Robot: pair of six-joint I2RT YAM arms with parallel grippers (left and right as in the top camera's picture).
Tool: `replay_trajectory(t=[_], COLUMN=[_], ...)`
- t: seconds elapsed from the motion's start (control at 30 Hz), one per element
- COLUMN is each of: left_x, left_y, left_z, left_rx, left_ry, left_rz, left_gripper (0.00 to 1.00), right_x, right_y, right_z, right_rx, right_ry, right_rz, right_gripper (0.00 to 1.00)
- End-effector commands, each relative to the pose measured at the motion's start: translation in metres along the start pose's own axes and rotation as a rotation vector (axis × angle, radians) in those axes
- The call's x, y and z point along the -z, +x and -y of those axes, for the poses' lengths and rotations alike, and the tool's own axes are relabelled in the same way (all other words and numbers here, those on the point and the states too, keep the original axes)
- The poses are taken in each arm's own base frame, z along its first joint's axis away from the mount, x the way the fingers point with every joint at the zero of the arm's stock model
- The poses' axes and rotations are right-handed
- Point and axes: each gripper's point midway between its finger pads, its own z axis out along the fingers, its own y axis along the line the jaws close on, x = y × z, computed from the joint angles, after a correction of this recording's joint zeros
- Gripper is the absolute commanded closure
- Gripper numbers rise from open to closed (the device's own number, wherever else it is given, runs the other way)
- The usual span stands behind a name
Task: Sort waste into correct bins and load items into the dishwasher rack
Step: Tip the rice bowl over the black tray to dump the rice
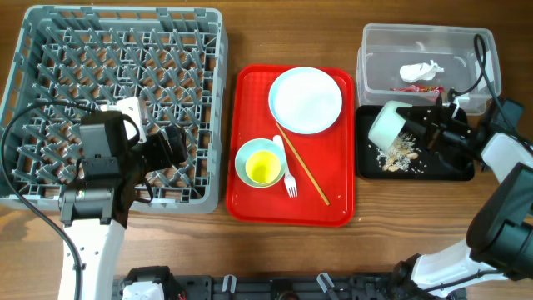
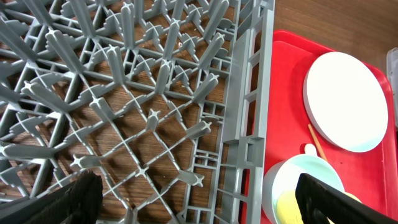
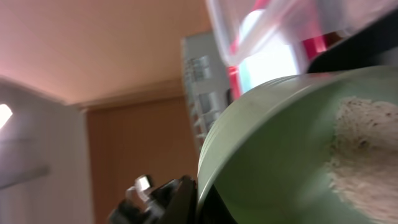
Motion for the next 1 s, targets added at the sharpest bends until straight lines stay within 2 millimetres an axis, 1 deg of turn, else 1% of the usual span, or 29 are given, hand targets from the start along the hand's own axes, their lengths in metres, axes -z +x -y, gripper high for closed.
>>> replay_trajectory(t=[0.0, 0.13, 0.37, 0.43, 0.5, 0.57, 0.6, 0.63, 0.67, 0.7, 0.73, 0.77, 0.8, 0.87, 0.97], left_x=[0.005, 0.005, 0.005, 0.005, 0.005, 0.005, 0.005, 0.005, 0.005, 0.005, 0.005, 0.005, 0.005, 0.005, 0.005], left_y=[-0.008, -0.008, -0.007, -0.007, -0.007, -0.007, -0.007, -0.007, -0.007, -0.007, -0.007, -0.007, -0.007, -0.007, -0.007], left_z=[0.0, 0.0, 0.0, 0.0, 0.0, 0.0, 0.0, 0.0, 0.0, 0.0, 0.0, 0.0, 0.0, 0.0, 0.0], left_rx=[0.005, 0.005, 0.006, 0.006, 0.006, 0.006, 0.006, 0.006, 0.006, 0.006, 0.006, 0.006, 0.006, 0.006, 0.006], left_ry=[-0.002, -0.003, -0.003, -0.003, -0.003, -0.003, -0.003, -0.004, -0.004, -0.004, -0.003, -0.004, -0.004, -0.003, -0.003], left_rz=[0.022, 0.019, 0.017, 0.017, 0.017, 0.017, 0.017, 0.017, 0.017, 0.017, 0.017, 0.017, 0.018, 0.018, 0.017], left_gripper=[0.0, 0.0, 0.0, 0.0, 0.0, 0.0, 0.0, 0.0, 0.0, 0.0, 0.0, 0.0, 0.0, 0.0, 0.0], right_x=[0.006, 0.012, 0.031, 0.036, 0.038, 0.036, 0.033, 0.032, 0.029, 0.023, 0.023, 0.021, 0.02, 0.019, 0.015], right_y=[0.007, 0.0, -0.012, -0.017, -0.024, -0.034, -0.039, -0.038, -0.035, -0.027, -0.011, -0.008, -0.009, -0.017, -0.025], right_z=[-0.029, -0.031, -0.029, -0.026, -0.019, -0.005, 0.01, 0.023, 0.029, 0.003, -0.033, -0.035, -0.034, -0.028, -0.016], right_rx=[-0.058, -0.119, -0.186, -0.203, -0.198, -0.134, -0.118, -0.155, -0.169, 0.027, 0.297, 0.269, 0.238, 0.169, 0.155], right_ry=[-0.197, -0.196, -0.206, -0.196, -0.158, -0.08, 0.003, 0.064, 0.089, -0.026, -0.211, -0.209, -0.197, -0.148, -0.077], right_rz=[-0.102, -0.094, -0.038, -0.008, 0.037, 0.102, 0.15, 0.173, 0.17, 0.089, -0.019, -0.032, -0.027, 0.001, 0.046], right_gripper=[0.96, 0.96, 0.96, 0.96, 0.96, 0.96, 0.96, 0.96, 0.96, 0.96, 0.96, 0.96, 0.96, 0.96, 0.96])
